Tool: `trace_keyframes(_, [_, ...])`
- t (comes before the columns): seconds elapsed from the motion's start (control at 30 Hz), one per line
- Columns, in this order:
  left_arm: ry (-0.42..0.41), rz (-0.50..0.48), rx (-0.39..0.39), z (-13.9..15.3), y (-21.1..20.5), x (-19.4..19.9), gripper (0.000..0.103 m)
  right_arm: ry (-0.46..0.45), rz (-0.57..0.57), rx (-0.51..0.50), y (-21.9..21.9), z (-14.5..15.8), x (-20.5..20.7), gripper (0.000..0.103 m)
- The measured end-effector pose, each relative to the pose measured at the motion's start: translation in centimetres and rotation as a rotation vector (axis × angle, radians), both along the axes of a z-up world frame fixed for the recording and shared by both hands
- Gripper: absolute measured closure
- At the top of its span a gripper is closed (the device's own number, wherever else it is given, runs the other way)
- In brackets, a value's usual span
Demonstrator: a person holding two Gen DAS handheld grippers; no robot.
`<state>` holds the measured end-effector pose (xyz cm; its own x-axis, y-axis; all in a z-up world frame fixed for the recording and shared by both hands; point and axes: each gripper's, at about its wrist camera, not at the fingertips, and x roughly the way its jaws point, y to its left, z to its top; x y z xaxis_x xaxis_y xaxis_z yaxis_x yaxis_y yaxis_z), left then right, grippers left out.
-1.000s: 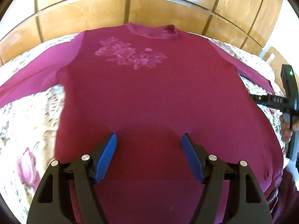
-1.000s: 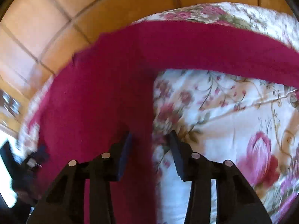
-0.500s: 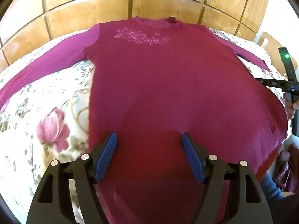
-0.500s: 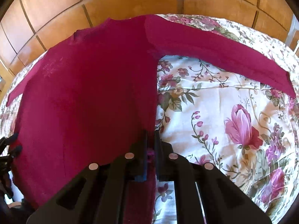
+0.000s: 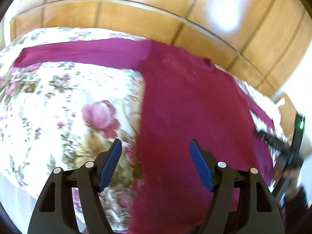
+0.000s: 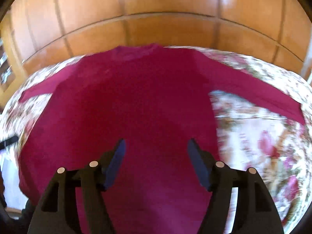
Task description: Fold small clothes
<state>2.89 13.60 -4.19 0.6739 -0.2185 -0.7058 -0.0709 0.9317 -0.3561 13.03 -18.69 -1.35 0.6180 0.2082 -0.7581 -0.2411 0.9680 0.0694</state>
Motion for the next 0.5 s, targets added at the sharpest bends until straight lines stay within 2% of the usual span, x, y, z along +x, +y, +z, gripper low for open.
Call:
trace_keyframes(0.13, [-0.030,0.000,0.055,0.5,-1.0,0.6,0.032,0.066,0.030,-0.060,2.9,-3.1,0.0,0.029])
trace_keyframes(0.2, [-0.036,-0.039,0.073,0.4,-2.4,1.2,0.032,0.034,0.027,-0.078,3.1,-3.7,-0.2,0.028])
trace_keyframes(0.27, [-0.043,-0.080,0.121,0.0,-4.1,1.9,0.032,0.046,0.028,-0.057,2.6,-3.7,-0.2,0.027])
trace_keyframes(0.4, [-0.065,-0.154,0.206,-0.7,-7.0,3.5,0.032,0.092,-0.014,0.111,-1.0,-2.2,0.9,0.028])
trace_keyframes(0.5, [-0.043,-0.183,0.197,-1.4,-8.1,4.7,0.032,0.083,-0.168,0.274,-6.6,-0.4,2.5,0.032])
